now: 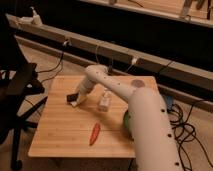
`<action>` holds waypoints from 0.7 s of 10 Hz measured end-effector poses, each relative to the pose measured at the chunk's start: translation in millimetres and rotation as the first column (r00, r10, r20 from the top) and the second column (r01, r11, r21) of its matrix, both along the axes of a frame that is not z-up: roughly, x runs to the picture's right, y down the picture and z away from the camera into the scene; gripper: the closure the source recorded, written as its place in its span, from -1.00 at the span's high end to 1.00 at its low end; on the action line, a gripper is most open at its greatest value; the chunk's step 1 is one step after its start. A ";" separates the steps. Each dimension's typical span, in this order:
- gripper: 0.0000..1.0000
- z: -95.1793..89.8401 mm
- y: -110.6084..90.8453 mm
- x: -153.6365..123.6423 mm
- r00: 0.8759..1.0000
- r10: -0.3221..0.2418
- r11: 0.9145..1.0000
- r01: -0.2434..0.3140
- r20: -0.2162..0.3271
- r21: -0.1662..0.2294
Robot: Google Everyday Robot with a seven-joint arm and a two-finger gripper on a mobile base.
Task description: Place the eraser in the ceramic cup
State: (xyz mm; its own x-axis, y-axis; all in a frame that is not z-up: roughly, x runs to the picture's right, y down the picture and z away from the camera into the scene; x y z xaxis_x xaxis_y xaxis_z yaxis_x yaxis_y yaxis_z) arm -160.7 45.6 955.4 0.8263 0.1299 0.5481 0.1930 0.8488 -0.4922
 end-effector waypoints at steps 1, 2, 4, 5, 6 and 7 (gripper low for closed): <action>-0.56 -1.9 0.0 -1.9 1.000 -0.006 1.000 0.006 0.003 0.013; -0.77 -7.4 -5.3 -3.3 1.000 -0.005 0.999 0.005 0.006 0.035; -0.99 -25.6 -22.9 -7.9 1.000 -0.004 0.997 0.003 0.008 0.072; -1.00 -37.2 -34.8 -9.9 1.000 -0.003 0.996 0.002 0.008 0.094; -1.00 -48.5 -47.1 -11.0 1.000 0.000 0.993 -0.001 0.006 0.116; -1.00 -59.9 -61.6 -11.2 1.000 0.007 0.990 -0.008 0.005 0.140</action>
